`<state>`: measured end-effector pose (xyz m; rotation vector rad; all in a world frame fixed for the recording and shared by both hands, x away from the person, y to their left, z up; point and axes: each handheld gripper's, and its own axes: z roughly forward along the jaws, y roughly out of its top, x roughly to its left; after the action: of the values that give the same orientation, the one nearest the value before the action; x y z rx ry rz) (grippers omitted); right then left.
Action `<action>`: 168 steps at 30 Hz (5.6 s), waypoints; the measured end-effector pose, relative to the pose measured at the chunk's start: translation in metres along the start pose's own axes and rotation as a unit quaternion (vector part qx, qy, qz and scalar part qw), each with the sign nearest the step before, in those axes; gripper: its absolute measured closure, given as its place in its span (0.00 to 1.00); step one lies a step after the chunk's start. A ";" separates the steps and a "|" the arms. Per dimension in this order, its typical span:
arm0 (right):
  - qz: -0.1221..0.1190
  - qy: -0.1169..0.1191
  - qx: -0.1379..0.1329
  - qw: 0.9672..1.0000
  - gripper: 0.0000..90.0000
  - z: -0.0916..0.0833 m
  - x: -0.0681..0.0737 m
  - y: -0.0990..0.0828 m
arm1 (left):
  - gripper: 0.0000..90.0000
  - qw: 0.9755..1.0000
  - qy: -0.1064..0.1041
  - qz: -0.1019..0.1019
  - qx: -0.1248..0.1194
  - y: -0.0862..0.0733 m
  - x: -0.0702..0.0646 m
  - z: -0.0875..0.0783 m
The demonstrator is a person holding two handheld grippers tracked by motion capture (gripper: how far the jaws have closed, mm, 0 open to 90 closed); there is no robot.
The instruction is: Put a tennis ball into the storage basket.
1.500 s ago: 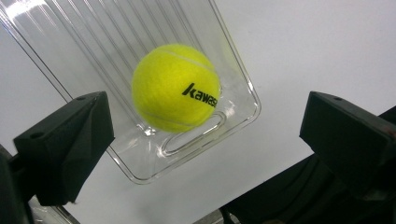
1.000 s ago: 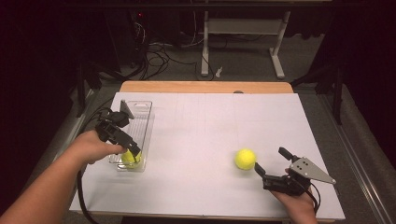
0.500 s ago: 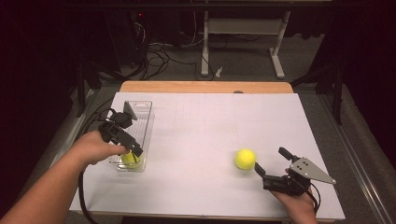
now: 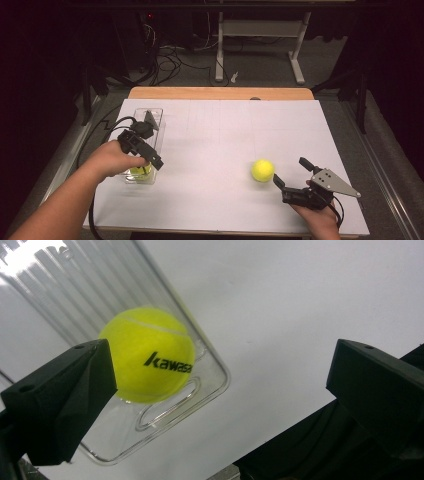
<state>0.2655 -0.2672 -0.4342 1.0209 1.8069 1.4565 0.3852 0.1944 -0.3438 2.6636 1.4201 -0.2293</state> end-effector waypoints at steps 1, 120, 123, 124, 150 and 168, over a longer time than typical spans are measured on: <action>0.000 0.000 0.000 1.000 0.00 0.000 0.000 0.000 | 0.01 1.000 0.001 0.002 -0.001 0.001 -0.003 0.001; 0.010 0.011 0.219 0.976 0.19 0.078 0.015 -0.012 | 0.02 0.997 -0.029 0.074 -0.006 0.038 -0.079 0.025; 0.010 0.014 0.221 0.975 0.25 0.078 0.015 -0.012 | 0.02 0.997 -0.030 0.073 -0.006 0.038 -0.079 0.026; 0.010 0.016 0.222 0.975 0.27 0.078 0.015 -0.012 | 0.02 0.997 -0.030 0.074 -0.006 0.038 -0.079 0.026; 0.009 0.012 0.184 0.983 0.31 0.066 0.016 -0.004 | 0.02 0.997 -0.030 0.073 -0.005 0.038 -0.079 0.025; 0.008 0.021 0.093 0.995 0.31 0.048 0.023 0.006 | 0.02 0.997 -0.033 0.073 -0.006 0.036 -0.079 0.023</action>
<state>0.2943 -0.2225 -0.4382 1.1049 1.9986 1.3470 0.3702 0.1058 -0.3506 2.7075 1.1977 -0.2913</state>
